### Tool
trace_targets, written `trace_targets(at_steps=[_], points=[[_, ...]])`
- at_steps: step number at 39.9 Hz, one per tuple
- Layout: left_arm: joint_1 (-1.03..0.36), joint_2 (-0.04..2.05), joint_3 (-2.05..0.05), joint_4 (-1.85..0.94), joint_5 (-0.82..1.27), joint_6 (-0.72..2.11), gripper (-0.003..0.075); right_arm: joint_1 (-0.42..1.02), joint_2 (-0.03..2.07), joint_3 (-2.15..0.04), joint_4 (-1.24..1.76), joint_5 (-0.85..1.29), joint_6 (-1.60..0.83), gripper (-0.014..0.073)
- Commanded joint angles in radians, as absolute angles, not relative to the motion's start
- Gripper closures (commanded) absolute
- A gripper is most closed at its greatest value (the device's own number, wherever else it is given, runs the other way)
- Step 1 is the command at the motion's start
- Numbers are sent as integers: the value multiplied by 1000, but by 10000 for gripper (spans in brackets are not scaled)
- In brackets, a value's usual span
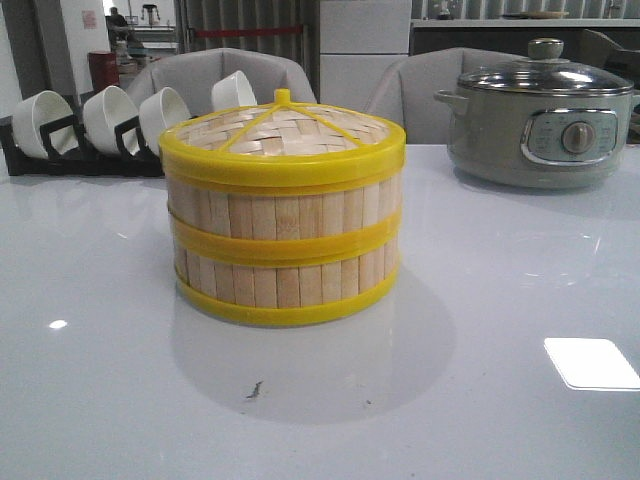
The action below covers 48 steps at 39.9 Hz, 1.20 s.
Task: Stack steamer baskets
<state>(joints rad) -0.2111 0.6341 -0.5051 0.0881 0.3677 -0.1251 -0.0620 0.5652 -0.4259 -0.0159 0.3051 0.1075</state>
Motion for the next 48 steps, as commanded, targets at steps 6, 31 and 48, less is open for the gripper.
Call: trace_targets(at_steps=[6,31,48], points=[[-210,632,-533,86,290,-132,634,-68,564,-455,-16,221,101,561],[-210,632,-533,86,290,-132,634,-68,564,-455,-16,221,101,561],[-210,569,-533,133,286,-132,634,-68,564,-455,-16,221,101,561]])
